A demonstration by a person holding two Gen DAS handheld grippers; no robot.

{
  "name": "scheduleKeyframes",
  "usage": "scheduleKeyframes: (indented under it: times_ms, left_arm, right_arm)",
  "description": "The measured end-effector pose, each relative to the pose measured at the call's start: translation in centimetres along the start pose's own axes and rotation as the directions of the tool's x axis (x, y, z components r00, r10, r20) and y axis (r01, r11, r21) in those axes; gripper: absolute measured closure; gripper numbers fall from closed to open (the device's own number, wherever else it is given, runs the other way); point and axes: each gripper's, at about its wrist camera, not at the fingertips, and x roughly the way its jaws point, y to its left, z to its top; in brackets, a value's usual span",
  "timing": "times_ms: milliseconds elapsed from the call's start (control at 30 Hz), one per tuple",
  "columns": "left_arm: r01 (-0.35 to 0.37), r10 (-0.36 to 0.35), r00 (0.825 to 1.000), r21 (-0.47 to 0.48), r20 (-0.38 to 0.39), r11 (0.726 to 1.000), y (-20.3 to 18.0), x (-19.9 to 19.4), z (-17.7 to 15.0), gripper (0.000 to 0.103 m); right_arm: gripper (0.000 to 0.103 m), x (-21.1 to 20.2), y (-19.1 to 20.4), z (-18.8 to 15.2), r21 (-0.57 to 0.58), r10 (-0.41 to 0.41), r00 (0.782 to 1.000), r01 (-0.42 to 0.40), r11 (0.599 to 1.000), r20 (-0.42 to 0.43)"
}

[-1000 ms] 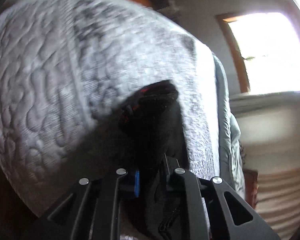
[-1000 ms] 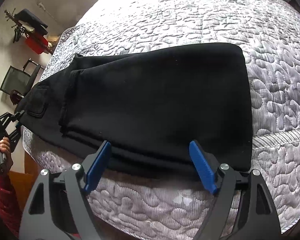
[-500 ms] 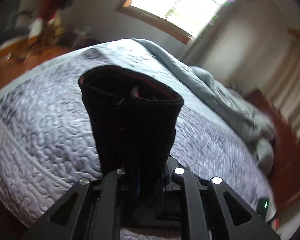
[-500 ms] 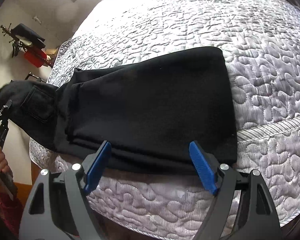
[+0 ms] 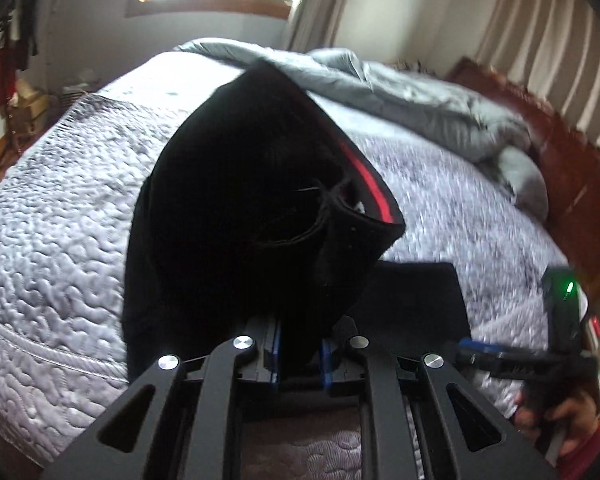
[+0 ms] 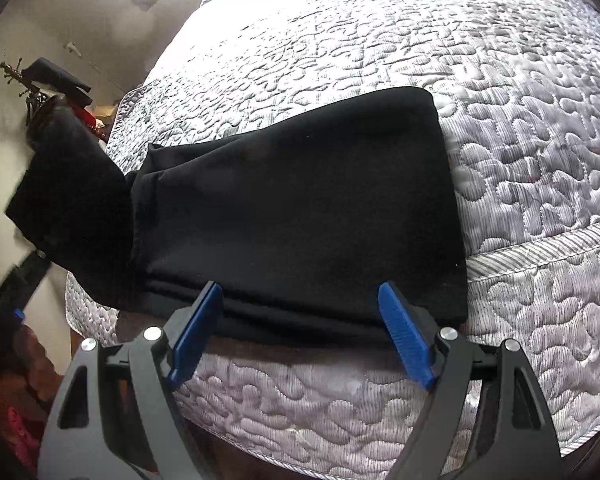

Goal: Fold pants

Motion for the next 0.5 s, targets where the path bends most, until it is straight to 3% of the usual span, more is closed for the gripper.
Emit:
scheduleKeyframes:
  times_ms: [67,200,267,300,333,400,500]
  left_arm:
    - [0.018,-0.016,0.998,0.025,-0.065,1.0,-0.3,1.2,-0.5,0.085]
    - [0.14,-0.13,0.969,0.037,-0.212,0.989,-0.6,2.4,-1.9,0.077]
    - [0.178,-0.173,0.965,0.003,-0.197,0.984,0.2,1.3,-2.2,0.063]
    - [0.195,-0.195,0.965,-0.018,-0.176,0.981,0.9,0.5,-2.1,0.051]
    - [0.204,-0.208,0.969,-0.049,-0.134,0.978,2.0,-0.6,-2.0,0.048]
    - [0.162,-0.169,0.982,-0.086,-0.088,0.983,3.9,-2.0,-1.5,0.043]
    - [0.033,-0.041,0.997,-0.127,-0.063,0.991,7.0,-2.7,-0.9,0.043]
  right_arm:
    - [0.023,0.0,0.0,0.1,-0.002,-0.008,1.0,0.008,1.0,0.0]
    - [0.023,-0.1,-0.1,0.0,-0.001,-0.01,1.0,0.01,1.0,-0.005]
    - [0.023,-0.2,-0.1,0.0,-0.004,-0.012,1.0,0.012,1.0,-0.007]
    - [0.023,-0.2,-0.1,0.0,-0.005,-0.015,1.0,0.015,1.0,-0.009]
    - [0.023,-0.2,-0.1,0.0,-0.006,-0.016,1.0,0.016,1.0,-0.01]
    - [0.023,-0.3,0.0,0.0,-0.006,-0.023,1.0,0.022,1.0,-0.012]
    - [0.022,-0.4,0.7,0.2,-0.016,-0.056,0.998,0.056,0.998,-0.004]
